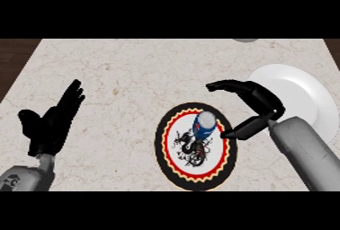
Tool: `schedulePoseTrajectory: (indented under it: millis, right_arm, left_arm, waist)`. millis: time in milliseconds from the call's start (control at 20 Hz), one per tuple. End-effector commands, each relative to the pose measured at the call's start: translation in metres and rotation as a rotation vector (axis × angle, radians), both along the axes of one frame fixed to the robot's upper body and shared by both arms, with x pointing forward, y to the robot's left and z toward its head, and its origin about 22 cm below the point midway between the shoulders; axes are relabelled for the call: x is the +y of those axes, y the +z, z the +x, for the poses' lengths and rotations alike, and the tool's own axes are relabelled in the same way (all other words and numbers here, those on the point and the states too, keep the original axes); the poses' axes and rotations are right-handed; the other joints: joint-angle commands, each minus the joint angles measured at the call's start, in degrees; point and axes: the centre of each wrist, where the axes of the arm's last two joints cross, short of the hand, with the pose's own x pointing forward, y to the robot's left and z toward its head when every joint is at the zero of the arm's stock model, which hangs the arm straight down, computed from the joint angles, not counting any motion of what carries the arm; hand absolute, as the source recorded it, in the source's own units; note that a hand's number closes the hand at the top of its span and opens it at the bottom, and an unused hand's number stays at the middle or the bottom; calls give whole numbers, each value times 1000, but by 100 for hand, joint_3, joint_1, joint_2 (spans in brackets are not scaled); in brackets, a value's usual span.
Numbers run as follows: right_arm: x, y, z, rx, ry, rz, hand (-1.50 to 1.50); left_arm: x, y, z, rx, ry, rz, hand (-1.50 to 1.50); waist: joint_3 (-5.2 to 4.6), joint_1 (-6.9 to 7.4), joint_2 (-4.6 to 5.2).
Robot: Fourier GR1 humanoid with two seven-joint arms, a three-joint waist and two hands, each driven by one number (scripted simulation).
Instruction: Pick the can from the plate and place it in the plate
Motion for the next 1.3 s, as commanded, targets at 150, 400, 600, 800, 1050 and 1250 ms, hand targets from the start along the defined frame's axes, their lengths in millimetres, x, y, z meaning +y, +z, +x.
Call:
schedulePoseTrajectory:
  millis: [150,400,600,800,1050,1250]
  right_arm:
    - [-16,-7,26,-115,232,-201,-150]
    - [-20,2,44,-177,264,-300,-150]
    - [-3,-8,49,-177,311,-376,-150]
    - [5,2,54,-184,361,-525,-150]
    - [30,1,61,-284,360,-670,-150]
    - [38,0,63,-316,350,-732,-150]
  left_arm:
    - [-5,-13,8,34,-11,-19,0]
    - [17,-7,22,29,21,-4,0]
    - [4,-5,9,51,13,-9,0]
    - [-4,-17,10,45,13,-24,0]
    - [4,-25,1,44,36,-9,0]
    - [18,-25,0,43,23,-9,0]
  waist:
    - [-8,-94,-78]
    - [-15,-202,-120]
    - [-13,-189,-153]
    - [-19,-268,-171]
    - [-18,-244,-169]
    - [-20,-296,-182]
